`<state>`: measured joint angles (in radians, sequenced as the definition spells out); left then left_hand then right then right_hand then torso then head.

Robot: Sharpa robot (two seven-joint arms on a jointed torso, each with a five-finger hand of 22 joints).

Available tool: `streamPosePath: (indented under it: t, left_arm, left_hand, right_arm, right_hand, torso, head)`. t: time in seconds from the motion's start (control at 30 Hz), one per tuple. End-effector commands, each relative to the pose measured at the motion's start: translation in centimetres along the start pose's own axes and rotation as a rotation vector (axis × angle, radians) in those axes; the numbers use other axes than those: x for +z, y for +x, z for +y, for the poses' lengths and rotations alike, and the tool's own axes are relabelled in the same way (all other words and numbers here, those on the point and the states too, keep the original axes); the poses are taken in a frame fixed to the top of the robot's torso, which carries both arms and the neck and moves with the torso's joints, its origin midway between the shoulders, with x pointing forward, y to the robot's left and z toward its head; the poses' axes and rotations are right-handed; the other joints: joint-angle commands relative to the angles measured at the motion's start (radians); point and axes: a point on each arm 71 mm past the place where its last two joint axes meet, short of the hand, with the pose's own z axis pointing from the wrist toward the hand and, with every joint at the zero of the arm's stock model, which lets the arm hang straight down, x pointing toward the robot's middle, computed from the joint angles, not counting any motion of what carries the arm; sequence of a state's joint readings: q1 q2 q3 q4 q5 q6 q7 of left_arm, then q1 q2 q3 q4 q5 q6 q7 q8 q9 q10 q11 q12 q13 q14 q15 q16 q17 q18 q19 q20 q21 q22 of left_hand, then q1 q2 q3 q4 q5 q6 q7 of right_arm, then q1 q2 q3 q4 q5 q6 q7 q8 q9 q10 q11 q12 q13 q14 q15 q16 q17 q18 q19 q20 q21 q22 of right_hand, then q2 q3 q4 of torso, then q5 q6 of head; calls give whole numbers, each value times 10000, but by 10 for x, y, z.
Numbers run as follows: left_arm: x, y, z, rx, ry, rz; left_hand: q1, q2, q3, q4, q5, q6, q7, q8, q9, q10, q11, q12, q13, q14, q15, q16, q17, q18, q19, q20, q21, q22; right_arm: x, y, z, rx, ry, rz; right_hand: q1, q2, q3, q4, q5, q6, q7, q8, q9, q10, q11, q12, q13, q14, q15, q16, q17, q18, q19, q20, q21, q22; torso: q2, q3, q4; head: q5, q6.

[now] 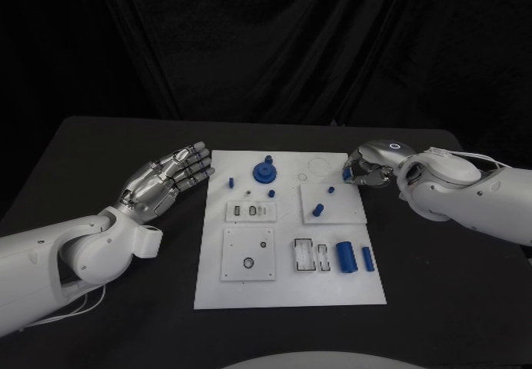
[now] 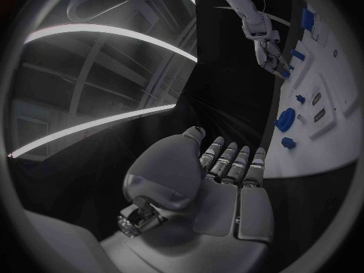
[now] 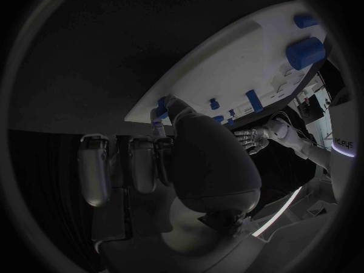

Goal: Assemble the parts on the task board

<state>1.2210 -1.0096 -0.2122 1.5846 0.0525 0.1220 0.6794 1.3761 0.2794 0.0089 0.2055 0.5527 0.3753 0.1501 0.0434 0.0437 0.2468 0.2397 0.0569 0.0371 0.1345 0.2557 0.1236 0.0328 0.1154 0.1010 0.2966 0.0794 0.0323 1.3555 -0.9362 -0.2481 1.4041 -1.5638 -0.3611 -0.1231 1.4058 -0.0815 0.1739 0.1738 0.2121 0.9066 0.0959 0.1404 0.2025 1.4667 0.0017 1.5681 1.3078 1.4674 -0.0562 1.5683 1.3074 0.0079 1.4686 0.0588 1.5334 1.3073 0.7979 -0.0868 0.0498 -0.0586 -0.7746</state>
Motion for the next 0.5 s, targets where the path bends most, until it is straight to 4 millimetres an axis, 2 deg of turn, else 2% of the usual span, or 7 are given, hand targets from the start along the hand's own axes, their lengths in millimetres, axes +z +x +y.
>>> streamPosePath:
  t: [0.03, 0.33, 0.47, 0.5]
  left_arm:
    - [0, 2, -5, -155, 940, 176]
    - [-1, 1, -5, -162, 893, 171]
    - [-1, 1, -5, -165, 874, 167]
    - [-1, 1, -5, -166, 871, 167]
  left_hand:
    - [-74, -62, 82, -4, 33, -22, 285, 27, 4, 41, 74, 48, 13, 38, 2, 55, 13, -117, 66, -12, 45, 6]
    - [-74, -62, 82, -4, 33, -22, 285, 27, 4, 41, 74, 48, 13, 38, 2, 55, 13, -117, 66, -12, 45, 6]
    - [-74, -62, 82, -4, 33, -22, 285, 27, 4, 41, 74, 48, 13, 38, 2, 55, 13, -117, 66, -12, 45, 6]
    - [-74, -62, 82, -4, 33, -22, 285, 27, 4, 41, 74, 48, 13, 38, 2, 55, 13, -117, 66, -12, 45, 6]
  right_arm:
    - [0, 0, -1, 9, 110, -183]
    - [0, -2, 0, 48, 64, -464]
    - [0, -3, 1, 73, -6, -629]
    - [0, -3, 1, 80, -22, -666]
  right_hand:
    - [61, 57, -25, 46, -28, 138, 1, 106, 42, 1041, 19, 27, 2630, 1034, -9, 25, 2634, 55, 723, -36, -39, 2404]
    - [103, 202, -13, 71, 127, 311, -5, 303, 149, 1041, 16, 27, 2630, 1034, -14, 25, 2634, 55, 723, -41, -45, 2405]
    - [125, 295, -10, 75, 436, 437, -15, 470, 245, 1041, 4, 27, 2630, 1034, -17, 25, 2634, 52, 732, -50, -36, 2414]
    - [170, 338, 11, 49, 755, 472, -29, 551, 297, 1041, -5, 27, 2630, 1034, -27, 25, 2634, 51, 737, -59, -32, 2418]
  torso:
    - [-3, -1, 0]
    - [2, -2, 4]
    - [3, -2, 4]
    - [1, -2, 3]
  head:
    - [8, -13]
    - [25, -21]
    - [26, -17]
    - [25, -17]
